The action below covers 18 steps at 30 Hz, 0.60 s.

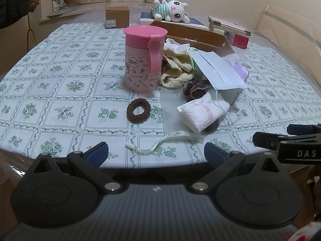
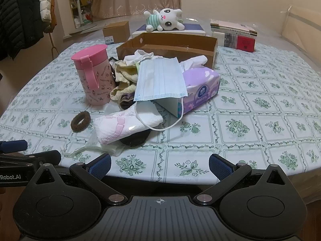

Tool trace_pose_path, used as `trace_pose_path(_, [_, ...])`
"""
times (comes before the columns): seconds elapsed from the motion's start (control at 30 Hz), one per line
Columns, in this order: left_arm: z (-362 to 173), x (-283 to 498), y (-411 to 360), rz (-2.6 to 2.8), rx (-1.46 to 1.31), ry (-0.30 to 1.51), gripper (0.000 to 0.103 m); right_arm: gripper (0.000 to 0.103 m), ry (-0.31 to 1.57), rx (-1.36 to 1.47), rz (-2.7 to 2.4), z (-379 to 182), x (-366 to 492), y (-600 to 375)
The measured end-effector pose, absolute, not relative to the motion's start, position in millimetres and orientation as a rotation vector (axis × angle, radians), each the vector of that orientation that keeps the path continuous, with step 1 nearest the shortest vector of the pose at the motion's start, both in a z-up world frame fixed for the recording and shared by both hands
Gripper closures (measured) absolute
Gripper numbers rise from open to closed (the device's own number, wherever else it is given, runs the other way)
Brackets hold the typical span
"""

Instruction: Organize soft objects

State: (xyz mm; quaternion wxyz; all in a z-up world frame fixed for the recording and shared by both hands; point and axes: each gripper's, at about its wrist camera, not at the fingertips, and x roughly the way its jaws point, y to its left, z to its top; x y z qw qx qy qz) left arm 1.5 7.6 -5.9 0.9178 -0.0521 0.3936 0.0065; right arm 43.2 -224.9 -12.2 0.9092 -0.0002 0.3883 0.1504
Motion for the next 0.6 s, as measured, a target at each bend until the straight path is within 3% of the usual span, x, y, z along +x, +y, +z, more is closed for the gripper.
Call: trace_pose_path(0.6, [-8.2,2.4,11.8,0.019,-0.119,0.817,0.002,0.0,0.798,0.007,0.317,-14.8,42.8,-224.9])
